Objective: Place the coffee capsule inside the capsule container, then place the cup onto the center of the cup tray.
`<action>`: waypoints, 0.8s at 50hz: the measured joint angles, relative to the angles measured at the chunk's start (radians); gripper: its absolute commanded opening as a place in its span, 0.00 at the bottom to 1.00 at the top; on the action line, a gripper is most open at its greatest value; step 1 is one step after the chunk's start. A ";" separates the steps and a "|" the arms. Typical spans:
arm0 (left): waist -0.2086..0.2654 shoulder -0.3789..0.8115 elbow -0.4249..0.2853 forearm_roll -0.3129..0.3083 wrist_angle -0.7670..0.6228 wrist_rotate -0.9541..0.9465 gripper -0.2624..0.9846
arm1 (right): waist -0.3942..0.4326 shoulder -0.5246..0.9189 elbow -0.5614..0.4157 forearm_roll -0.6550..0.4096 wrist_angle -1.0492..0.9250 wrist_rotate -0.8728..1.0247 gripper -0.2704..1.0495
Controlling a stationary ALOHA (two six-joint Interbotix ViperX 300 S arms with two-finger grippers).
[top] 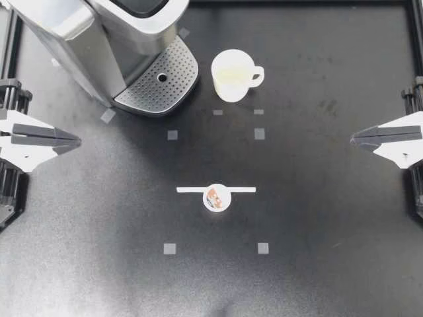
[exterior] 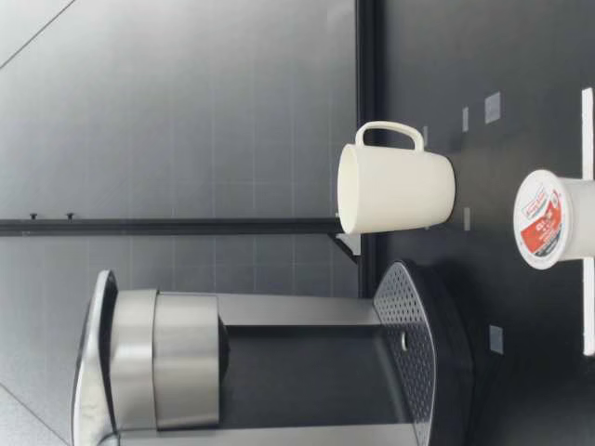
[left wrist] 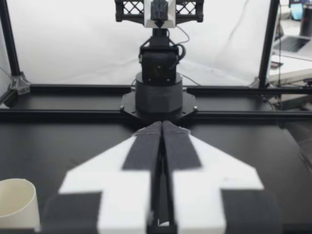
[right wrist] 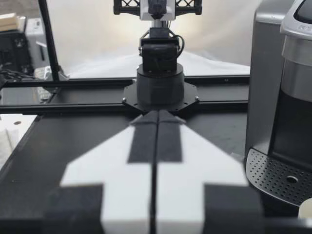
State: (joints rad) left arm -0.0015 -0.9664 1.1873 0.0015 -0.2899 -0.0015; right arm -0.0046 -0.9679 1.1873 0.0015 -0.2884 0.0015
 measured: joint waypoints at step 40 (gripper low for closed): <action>0.003 -0.002 0.029 0.000 -0.077 0.005 0.31 | -0.002 0.568 -0.296 0.084 0.393 0.006 0.22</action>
State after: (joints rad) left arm 0.0015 -0.9679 1.2164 0.0015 -0.3666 0.0031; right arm -0.0061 -0.4004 0.8912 0.0859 0.1043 0.0077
